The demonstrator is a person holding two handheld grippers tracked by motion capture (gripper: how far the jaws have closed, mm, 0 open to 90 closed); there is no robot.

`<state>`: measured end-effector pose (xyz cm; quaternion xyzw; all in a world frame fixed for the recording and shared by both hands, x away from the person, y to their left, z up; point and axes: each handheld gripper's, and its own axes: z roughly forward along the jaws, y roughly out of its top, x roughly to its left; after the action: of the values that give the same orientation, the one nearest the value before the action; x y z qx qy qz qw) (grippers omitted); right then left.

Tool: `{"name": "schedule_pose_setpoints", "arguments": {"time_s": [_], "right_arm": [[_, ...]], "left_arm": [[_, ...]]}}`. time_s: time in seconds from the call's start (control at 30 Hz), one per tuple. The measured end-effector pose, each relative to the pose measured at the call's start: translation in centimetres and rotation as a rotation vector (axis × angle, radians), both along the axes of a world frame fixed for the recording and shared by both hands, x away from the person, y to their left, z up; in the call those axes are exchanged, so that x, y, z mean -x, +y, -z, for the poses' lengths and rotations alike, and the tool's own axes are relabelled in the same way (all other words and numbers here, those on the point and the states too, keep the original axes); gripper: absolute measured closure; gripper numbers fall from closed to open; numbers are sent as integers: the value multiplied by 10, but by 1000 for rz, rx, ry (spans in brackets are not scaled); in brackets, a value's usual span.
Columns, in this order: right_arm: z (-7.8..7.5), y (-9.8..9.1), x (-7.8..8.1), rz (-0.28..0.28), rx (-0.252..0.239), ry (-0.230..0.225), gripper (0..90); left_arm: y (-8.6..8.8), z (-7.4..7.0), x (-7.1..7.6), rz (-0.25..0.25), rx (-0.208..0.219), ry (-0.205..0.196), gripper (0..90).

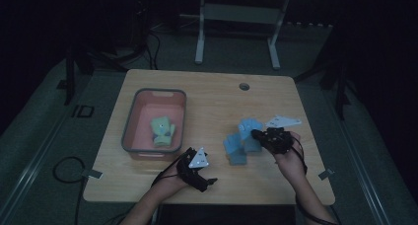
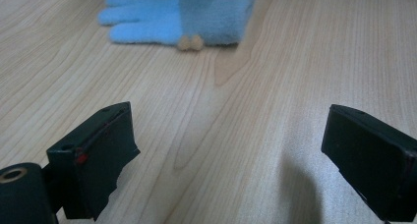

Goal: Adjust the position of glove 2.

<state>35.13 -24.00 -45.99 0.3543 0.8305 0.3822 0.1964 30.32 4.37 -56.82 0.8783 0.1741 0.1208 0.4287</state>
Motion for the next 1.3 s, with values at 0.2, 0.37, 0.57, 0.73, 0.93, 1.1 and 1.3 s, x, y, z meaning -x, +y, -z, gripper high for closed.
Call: {"name": "schedule_pose_setpoints", "arguments": {"time_s": [0.2,0.37,0.57,0.73,0.93,1.1,1.3], "right_arm": [[13,21,1,-43,-11,37,874],[24,30,2,-56,-5,61,874],[38,31,-3,-58,12,100,873],[53,32,-8,-57,34,135,872],[69,32,-13,-53,50,173,864],[73,31,-15,-52,45,180,856],[73,29,-15,-44,22,190,804]], "left_arm": [[0,0,0,2,1,4,64],[0,0,0,1,4,5,64],[0,0,0,3,-3,3,64],[0,1,0,0,-7,2,64],[0,1,-1,-2,-10,5,64],[0,2,-1,0,-10,6,64],[-2,-2,1,-5,-8,-31,64]]}}
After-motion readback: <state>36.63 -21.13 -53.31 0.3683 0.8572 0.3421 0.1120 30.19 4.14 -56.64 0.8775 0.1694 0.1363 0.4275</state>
